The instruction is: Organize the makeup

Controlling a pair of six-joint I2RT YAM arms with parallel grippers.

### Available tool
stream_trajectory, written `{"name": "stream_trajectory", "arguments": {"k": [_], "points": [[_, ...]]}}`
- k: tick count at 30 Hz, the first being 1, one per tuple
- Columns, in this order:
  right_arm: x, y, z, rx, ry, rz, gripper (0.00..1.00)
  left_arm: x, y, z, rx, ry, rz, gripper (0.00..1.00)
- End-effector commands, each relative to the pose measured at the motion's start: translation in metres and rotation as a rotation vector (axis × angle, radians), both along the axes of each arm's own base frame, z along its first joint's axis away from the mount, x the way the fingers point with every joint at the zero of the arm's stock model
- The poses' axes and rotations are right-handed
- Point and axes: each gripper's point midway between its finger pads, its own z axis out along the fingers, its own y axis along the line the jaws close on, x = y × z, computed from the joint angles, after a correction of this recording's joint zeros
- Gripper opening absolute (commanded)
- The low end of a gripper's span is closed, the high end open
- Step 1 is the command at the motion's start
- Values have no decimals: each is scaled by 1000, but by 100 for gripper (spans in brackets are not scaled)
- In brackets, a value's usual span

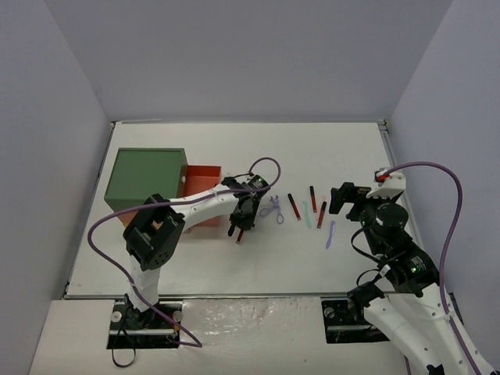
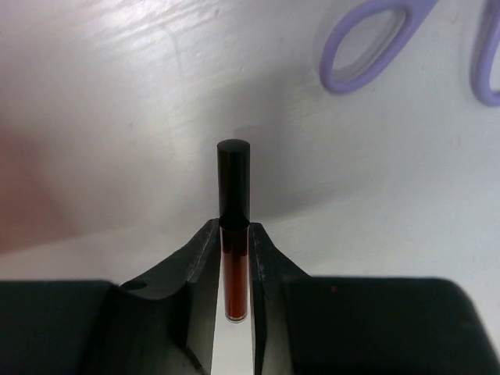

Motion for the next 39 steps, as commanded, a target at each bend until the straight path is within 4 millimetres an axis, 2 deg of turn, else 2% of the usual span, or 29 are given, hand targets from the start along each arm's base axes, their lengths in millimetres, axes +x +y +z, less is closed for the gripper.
{"name": "stream_trajectory", "arguments": {"k": [1, 4, 5, 7, 9, 12, 17, 19, 23, 26, 27, 31, 33, 37, 39], "points": [[6, 2, 15, 14, -49, 1, 100, 18, 0, 125, -114, -211, 13, 0], [6, 3, 15, 16, -50, 7, 100, 32, 21, 180, -121, -321, 50, 0], [5, 3, 15, 16, -50, 8, 100, 36, 26, 182, -118, -326, 65, 0], [4, 3, 16, 17, -54, 10, 100, 52, 53, 208, -95, -379, 120, 0], [4, 3, 17, 19, -58, 12, 100, 68, 78, 212, -83, -384, 182, 0], [3, 4, 16, 21, -58, 14, 100, 83, 100, 208, -60, -379, 236, 0], [2, 3, 16, 20, -59, 13, 100, 101, 120, 189, -44, -333, 287, 14], [2, 3, 17, 23, -63, 14, 100, 106, 124, 186, -44, -329, 301, 29], [1, 3, 17, 22, -63, 18, 100, 112, 123, 191, -48, -344, 304, 56], [2, 4, 16, 21, -61, 21, 100, 117, 120, 203, -73, -370, 306, 64], [2, 4, 16, 21, -61, 22, 100, 120, 116, 214, -103, -394, 312, 67], [2, 4, 17, 23, -61, 19, 100, 125, 92, 241, -199, -447, 302, 68], [1, 4, 16, 23, -61, 19, 100, 128, 70, 253, -255, -472, 280, 68], [1, 3, 17, 26, -66, 15, 100, 132, 28, 252, -296, -478, 233, 68], [0, 2, 17, 28, -67, 12, 100, 139, 6, 233, -289, -446, 219, 68]]}}
